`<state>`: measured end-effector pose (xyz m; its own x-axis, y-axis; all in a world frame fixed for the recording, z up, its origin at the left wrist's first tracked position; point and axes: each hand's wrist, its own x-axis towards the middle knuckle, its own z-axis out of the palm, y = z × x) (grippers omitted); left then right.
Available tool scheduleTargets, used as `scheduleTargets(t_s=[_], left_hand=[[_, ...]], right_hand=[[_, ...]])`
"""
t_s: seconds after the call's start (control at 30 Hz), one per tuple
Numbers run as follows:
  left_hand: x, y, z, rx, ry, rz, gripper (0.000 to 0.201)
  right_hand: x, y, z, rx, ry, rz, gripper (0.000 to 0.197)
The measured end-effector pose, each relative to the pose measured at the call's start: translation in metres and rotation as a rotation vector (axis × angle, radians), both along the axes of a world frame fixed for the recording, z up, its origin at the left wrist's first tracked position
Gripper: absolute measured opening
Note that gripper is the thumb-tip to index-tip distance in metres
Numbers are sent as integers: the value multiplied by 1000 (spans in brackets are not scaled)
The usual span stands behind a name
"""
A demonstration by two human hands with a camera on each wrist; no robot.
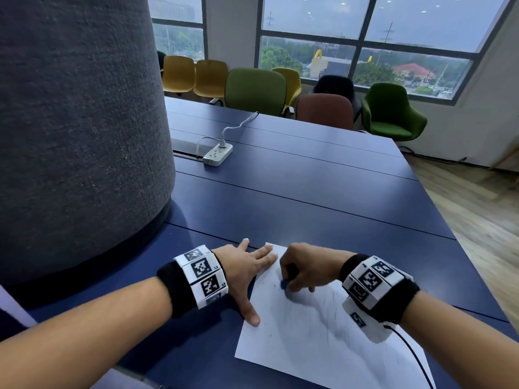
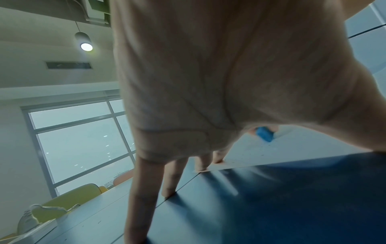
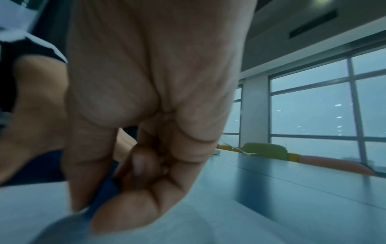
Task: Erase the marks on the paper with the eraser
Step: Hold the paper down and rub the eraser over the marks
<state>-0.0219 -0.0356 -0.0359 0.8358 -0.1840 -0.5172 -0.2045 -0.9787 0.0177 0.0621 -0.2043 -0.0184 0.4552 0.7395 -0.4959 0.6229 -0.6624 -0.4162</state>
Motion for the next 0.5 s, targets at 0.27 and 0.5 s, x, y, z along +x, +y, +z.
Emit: scheduleTargets(t_s=[0.27, 0.5], left_hand=[[1, 0, 0, 7, 4, -9, 138], [2, -3, 0, 27, 15, -17, 135]], right_hand=[[3, -1, 1, 86, -80, -76, 11], [-13, -2, 8, -1, 26, 13, 8]])
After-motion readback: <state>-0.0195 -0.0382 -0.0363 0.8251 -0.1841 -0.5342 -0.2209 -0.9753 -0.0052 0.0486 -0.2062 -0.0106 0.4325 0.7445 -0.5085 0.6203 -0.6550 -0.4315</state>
